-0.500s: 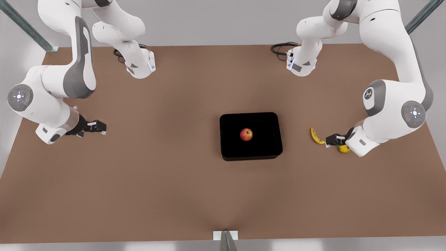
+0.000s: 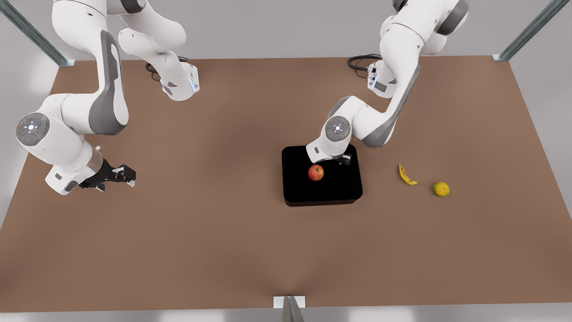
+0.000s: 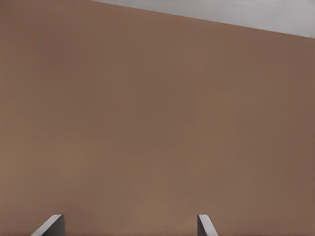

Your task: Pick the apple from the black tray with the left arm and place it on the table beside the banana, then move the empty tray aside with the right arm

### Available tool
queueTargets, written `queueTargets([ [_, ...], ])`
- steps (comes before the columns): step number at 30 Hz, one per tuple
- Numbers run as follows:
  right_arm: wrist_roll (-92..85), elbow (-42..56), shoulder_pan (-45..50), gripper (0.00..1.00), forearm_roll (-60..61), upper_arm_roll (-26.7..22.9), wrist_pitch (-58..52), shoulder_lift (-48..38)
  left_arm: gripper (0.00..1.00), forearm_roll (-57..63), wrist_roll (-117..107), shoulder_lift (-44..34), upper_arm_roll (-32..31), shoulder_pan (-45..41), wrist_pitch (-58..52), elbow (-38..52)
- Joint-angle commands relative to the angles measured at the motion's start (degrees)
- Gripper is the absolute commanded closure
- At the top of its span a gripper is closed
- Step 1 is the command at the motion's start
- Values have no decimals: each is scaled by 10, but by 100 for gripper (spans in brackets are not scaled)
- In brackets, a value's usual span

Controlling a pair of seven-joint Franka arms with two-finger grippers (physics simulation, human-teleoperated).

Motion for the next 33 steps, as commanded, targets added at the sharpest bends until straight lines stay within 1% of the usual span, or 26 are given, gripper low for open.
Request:
queueTargets([
  [1, -28, 0, 0, 0, 0, 0, 7, 0, 0, 2, -292, -24, 0, 4, 193, -59],
  [6, -29, 0, 0, 0, 0, 0, 7, 1, 0, -14, -402, -5, -4, -10, 191, -35],
  [9, -28, 0, 0, 0, 0, 0, 7, 5, 0, -11, -353, 5, -4, -26, 193, -35],
  [10, -28, 0, 0, 0, 0, 0, 7, 5, 0, 17, -348, 13, -4, -27, 194, -35],
  [13, -28, 0, 0, 0, 0, 0, 7, 7, 0, 48, -346, 33, -4, -43, 202, -41],
  [16, -28, 0, 0, 0, 0, 0, 8, 11, 0, 65, -346, 76, -1, -41, 257, -38],
  [19, -28, 4, 0, 0, 0, 0, 11, 23, 0, 77, -346, 84, 3, -39, 257, -40],
  [22, -28, 24, 0, 0, 1, 0, 12, 67, 0, 104, -352, 87, 9, -38, 257, -42],
  [29, -25, 31, 0, 0, 2, 0, 12, 66, 0, 103, -362, 88, 9, -38, 257, -50],
  [33, -25, 31, 0, 0, 2, 0, 12, 66, 0, 103, -363, 101, 9, -39, 273, -50],
])
